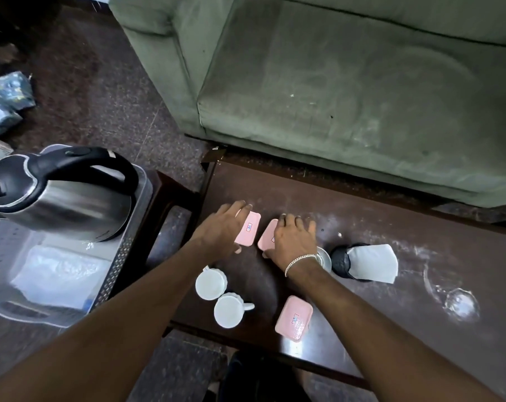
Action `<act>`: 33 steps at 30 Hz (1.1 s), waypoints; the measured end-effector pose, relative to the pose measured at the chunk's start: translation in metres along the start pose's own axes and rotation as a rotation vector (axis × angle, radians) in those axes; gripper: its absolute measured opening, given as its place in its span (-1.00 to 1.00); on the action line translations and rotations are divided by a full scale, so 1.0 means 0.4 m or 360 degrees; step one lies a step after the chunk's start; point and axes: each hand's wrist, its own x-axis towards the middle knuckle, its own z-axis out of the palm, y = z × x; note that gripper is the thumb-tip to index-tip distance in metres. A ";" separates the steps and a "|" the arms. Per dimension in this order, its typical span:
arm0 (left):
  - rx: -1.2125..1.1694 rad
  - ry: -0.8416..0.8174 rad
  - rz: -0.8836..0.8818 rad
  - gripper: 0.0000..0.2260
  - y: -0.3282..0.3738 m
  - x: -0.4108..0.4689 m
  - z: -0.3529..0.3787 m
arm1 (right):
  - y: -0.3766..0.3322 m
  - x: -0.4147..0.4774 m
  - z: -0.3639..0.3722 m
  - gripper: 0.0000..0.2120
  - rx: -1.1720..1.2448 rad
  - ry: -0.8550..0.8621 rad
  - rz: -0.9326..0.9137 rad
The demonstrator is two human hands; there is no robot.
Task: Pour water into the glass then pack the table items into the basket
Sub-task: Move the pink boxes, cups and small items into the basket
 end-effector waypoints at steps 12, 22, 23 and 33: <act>0.0065 -0.0030 0.0009 -0.16 -0.003 0.033 0.038 | -0.017 0.013 0.021 -0.19 0.0021 -0.0135 0.0029; -0.0313 0.0412 0.0023 -0.22 -0.094 -0.218 -0.088 | -0.132 -0.075 -0.135 -0.06 0.0274 0.0218 -0.0053; -0.0336 0.0415 -0.0027 -0.19 -0.115 -0.262 -0.103 | -0.156 -0.088 -0.157 -0.05 0.0294 0.0224 -0.0089; -0.0165 0.0299 -0.0298 -0.06 -0.373 -0.691 -0.191 | -0.514 -0.193 -0.277 -0.06 0.0636 0.0268 -0.0481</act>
